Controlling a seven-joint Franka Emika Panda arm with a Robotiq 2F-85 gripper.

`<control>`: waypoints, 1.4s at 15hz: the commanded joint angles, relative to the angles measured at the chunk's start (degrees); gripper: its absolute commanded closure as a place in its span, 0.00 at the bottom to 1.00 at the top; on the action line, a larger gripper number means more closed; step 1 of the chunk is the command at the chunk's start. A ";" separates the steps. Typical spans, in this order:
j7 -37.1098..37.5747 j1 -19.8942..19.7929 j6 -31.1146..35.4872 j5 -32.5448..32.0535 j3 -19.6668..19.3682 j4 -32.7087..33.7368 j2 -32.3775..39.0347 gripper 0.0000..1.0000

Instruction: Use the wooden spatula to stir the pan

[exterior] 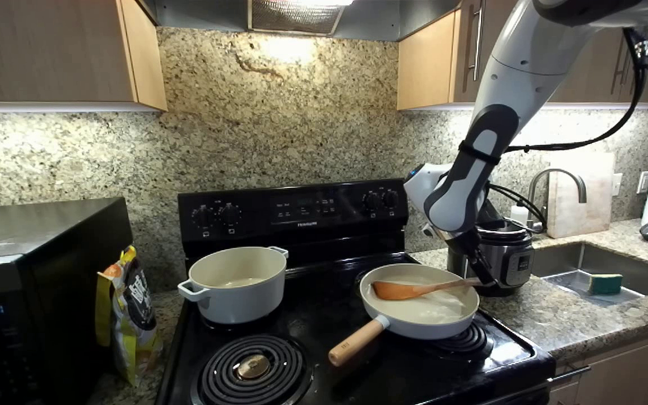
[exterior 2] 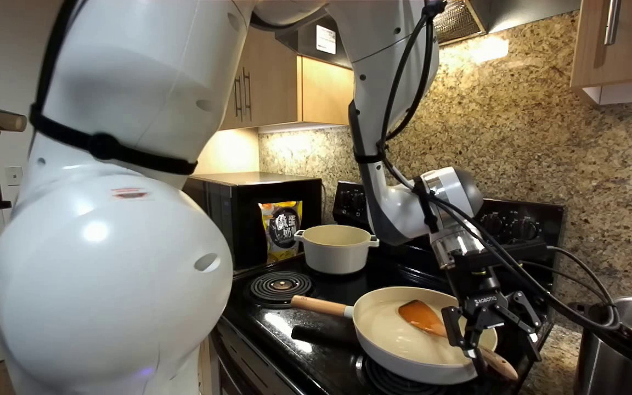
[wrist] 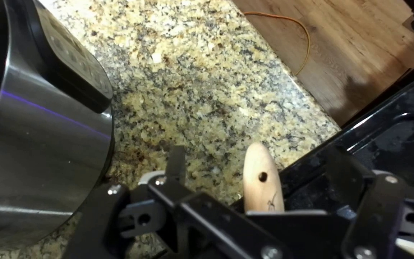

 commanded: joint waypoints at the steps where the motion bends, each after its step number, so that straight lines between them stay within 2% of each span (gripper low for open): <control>1: 0.67 0.19 -0.16 -1.15 0.97 -0.52 0.15 0.00; 15: 2.22 0.42 0.47 -2.72 1.56 -2.42 -2.72 0.00; 16: 2.15 0.40 0.43 -2.80 1.58 -2.30 -2.61 0.05; 18: 2.09 0.36 0.40 -2.99 1.61 -2.23 -2.54 0.29; 19: 2.11 0.35 0.42 -3.11 1.62 -2.23 -2.52 0.31; 21: 2.05 0.32 0.42 -3.23 1.61 -2.20 -2.47 0.44</control>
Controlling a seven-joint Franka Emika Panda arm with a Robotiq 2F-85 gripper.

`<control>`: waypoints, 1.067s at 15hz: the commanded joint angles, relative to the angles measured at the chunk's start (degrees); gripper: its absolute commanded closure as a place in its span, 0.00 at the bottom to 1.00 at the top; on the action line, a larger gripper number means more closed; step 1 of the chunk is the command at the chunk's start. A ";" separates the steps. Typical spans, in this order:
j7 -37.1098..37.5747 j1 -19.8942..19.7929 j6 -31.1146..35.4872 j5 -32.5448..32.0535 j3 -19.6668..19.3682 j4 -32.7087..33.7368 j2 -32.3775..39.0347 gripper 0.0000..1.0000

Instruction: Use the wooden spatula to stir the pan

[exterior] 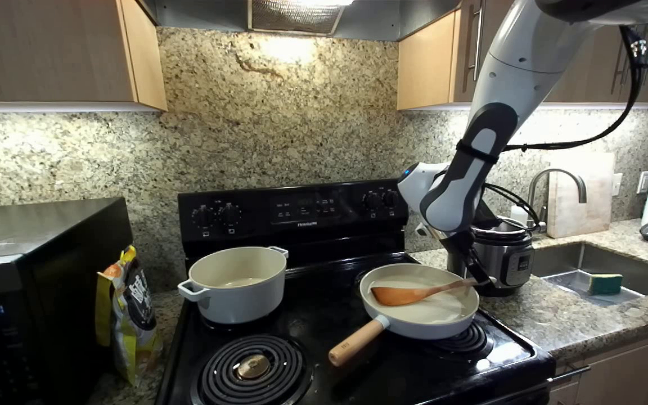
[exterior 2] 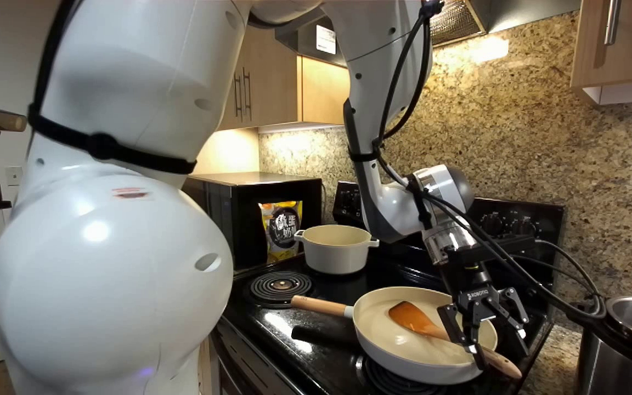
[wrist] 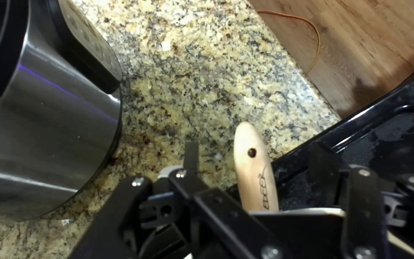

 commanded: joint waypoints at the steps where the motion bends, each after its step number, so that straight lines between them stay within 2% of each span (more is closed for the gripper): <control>1: 1.57 0.13 0.41 -1.51 0.04 -2.01 -1.86 0.51; 6: 1.57 0.13 0.51 -1.73 0.01 -2.18 -2.05 0.84; 8: 1.58 0.13 0.53 -1.79 0.01 -2.17 -2.02 0.94; 10: 1.54 0.12 0.52 -1.78 0.02 -2.14 -2.01 0.91; 16: 0.46 -0.16 -0.22 -1.23 -0.04 -2.12 -2.63 0.91</control>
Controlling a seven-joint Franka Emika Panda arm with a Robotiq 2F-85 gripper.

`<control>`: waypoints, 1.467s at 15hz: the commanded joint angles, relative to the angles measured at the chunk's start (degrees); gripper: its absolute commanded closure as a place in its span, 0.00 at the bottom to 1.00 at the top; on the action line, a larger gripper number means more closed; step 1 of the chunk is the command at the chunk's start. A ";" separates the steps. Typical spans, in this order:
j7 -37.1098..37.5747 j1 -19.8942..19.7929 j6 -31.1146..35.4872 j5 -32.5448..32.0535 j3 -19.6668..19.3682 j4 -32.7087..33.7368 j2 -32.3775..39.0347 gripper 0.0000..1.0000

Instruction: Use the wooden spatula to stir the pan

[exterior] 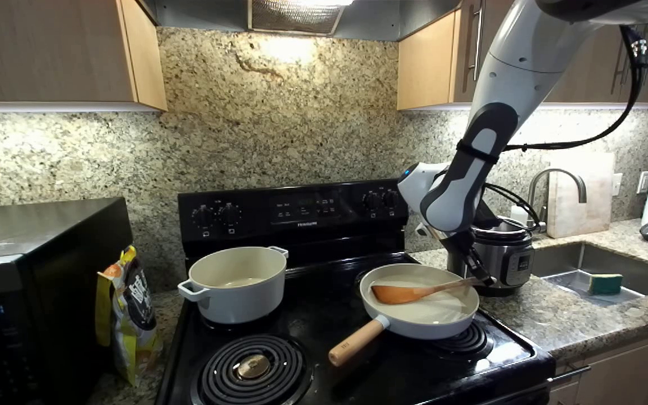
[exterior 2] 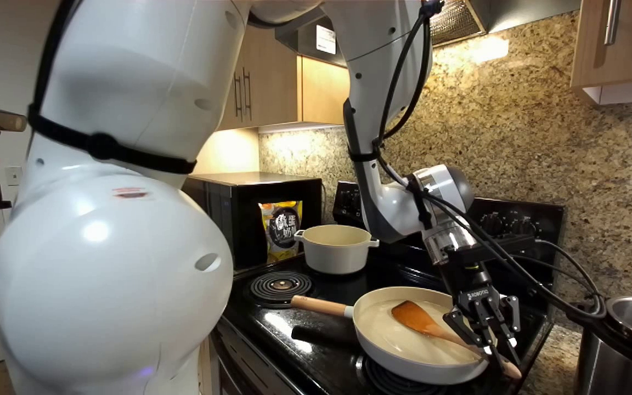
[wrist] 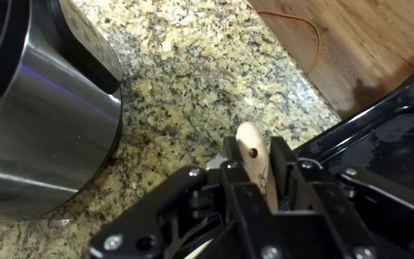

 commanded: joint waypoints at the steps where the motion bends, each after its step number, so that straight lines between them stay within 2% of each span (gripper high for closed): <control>1: 0.49 -0.25 -0.23 -0.94 -0.09 -2.03 -2.73 0.91; 13: 0.76 -0.50 -12.91 -1.00 -1.43 -0.25 -6.16 0.91; 22: 2.22 1.45 -26.41 -0.07 0.32 12.66 0.04 0.91</control>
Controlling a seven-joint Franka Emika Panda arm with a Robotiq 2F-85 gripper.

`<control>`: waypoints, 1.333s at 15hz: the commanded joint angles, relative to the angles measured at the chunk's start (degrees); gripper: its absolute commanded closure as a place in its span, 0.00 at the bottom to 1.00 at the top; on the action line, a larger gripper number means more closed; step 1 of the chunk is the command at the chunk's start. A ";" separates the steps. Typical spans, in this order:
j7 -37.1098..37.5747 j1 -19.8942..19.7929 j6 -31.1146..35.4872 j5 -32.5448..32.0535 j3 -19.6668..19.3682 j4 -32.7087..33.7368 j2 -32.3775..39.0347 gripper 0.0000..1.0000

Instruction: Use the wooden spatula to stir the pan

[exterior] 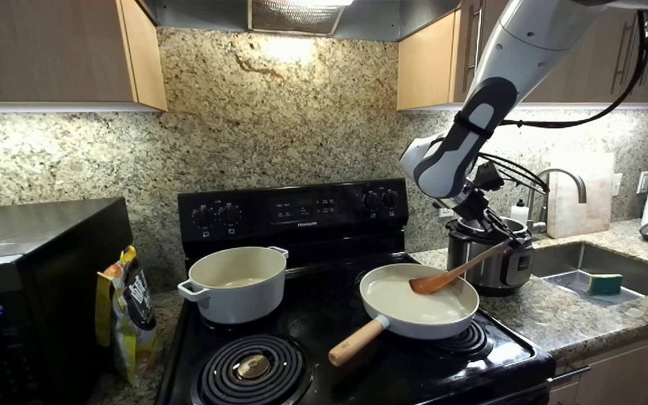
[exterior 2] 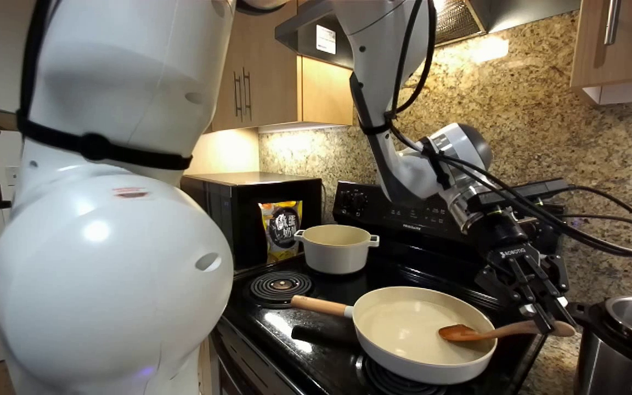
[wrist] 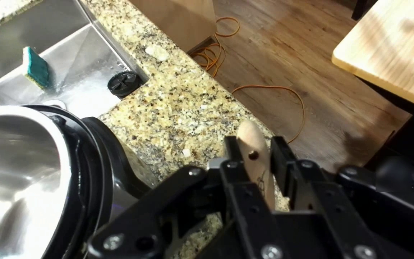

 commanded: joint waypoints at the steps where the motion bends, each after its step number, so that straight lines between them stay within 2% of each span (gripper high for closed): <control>1: 2.50 1.87 -6.06 -0.13 1.66 5.95 4.40 0.91; 5: 2.55 3.85 -9.27 -0.09 3.93 9.57 8.41 0.91; 9: 2.07 5.32 -10.30 -0.35 5.86 10.00 10.48 0.91; 15: 2.42 6.01 -10.01 -2.05 6.90 5.08 9.36 0.91; 20: 2.47 5.22 -8.81 -5.19 6.86 -2.15 7.42 0.91</control>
